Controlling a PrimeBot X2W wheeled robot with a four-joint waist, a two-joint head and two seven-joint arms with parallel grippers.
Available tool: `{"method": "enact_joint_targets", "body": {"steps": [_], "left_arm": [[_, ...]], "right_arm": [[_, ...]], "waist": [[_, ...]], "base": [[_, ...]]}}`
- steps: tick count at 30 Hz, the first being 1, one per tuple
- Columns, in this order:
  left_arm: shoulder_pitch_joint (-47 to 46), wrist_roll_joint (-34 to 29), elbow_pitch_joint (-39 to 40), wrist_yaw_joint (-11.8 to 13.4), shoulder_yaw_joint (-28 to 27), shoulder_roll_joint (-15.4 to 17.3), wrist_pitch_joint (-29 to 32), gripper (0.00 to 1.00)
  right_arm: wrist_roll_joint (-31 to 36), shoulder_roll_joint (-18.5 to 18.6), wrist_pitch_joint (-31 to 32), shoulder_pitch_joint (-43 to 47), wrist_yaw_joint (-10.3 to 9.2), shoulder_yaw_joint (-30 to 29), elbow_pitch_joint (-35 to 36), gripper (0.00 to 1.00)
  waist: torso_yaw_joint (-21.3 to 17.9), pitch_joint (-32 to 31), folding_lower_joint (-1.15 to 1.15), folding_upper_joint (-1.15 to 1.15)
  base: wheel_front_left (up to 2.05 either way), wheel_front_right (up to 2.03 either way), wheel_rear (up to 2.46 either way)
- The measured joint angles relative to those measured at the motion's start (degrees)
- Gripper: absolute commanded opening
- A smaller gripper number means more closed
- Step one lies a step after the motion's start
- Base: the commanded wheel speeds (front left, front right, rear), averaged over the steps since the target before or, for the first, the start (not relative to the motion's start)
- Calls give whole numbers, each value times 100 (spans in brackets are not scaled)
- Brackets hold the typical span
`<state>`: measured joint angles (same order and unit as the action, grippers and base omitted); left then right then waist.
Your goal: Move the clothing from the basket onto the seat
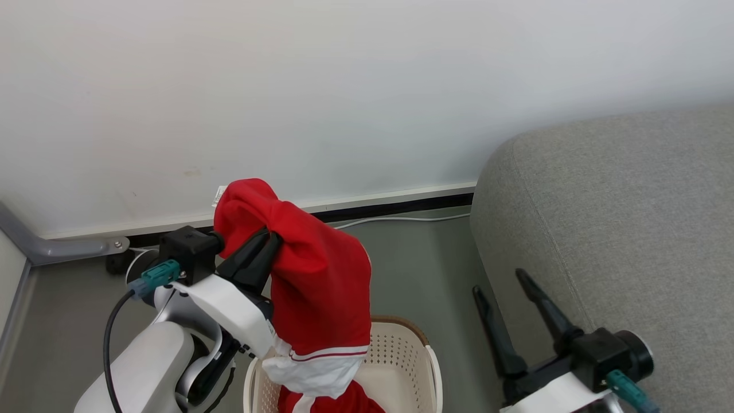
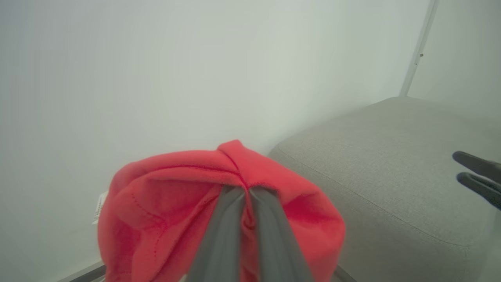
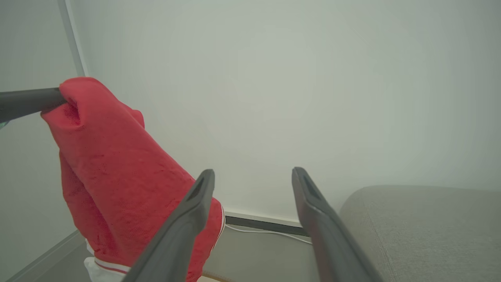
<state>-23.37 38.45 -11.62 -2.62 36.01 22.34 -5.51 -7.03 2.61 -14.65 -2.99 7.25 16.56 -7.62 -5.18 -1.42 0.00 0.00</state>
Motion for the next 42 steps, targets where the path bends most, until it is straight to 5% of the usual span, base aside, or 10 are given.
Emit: {"method": "enact_joint_targets", "body": {"steps": [25, 42], "left_arm": [[-1069, 44, -613, -212, 536, -822, 199, 0], [-1690, -7, -921, -338, 955, -1390, 205, 0]], "right_arm": [[-326, 79, 0, -1306, 0, 1903, -1348, 100], [-632, 91, 0, -2158, 1, 1907, -2040, 100]], "waist": [[920, 231, 0, 0], [1503, 542, 0, 0]], "base": [[0, 0, 0], [0, 0, 0]]}}
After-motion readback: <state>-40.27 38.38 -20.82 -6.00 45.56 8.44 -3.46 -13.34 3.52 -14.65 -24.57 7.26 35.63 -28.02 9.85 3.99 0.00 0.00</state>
